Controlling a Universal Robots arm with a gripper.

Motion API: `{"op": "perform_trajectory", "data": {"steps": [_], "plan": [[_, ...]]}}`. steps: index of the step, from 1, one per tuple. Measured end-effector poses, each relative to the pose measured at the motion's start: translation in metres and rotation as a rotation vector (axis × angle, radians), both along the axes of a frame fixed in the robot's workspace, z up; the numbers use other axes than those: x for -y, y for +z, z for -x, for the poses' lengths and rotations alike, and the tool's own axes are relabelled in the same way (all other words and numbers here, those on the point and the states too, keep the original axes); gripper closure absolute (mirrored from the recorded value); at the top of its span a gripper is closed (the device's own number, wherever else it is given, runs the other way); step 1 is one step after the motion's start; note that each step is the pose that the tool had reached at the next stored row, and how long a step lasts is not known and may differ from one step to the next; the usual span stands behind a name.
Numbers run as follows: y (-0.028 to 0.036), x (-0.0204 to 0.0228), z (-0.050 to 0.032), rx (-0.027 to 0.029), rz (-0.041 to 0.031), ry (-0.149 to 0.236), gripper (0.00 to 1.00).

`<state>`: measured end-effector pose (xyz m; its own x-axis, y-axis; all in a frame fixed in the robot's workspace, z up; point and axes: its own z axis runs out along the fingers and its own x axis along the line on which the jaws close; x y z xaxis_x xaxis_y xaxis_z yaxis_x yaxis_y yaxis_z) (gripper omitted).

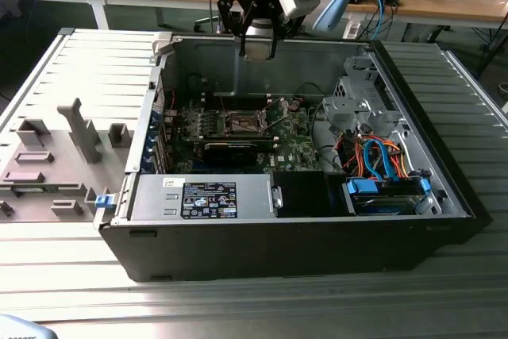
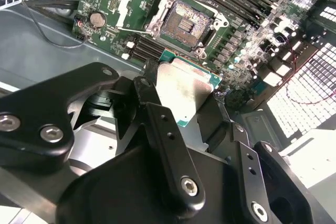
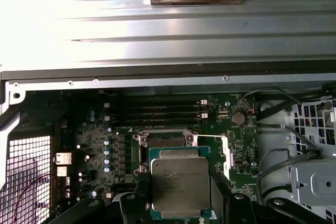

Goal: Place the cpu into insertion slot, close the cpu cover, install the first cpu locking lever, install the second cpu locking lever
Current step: 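Place the cpu into insertion slot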

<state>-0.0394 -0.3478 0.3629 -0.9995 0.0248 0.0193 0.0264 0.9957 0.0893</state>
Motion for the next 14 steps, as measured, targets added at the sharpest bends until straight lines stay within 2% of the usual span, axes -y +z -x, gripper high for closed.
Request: {"op": "perform_trajectory", "data": {"steps": [4, 14], "plan": [[-0.0006, 0.0004, 0.0024, 0.0, 0.0, 0.0, 0.45], [-0.0088, 0.0005, 0.003, 0.0, -0.0001, 0.0, 0.45]]}}
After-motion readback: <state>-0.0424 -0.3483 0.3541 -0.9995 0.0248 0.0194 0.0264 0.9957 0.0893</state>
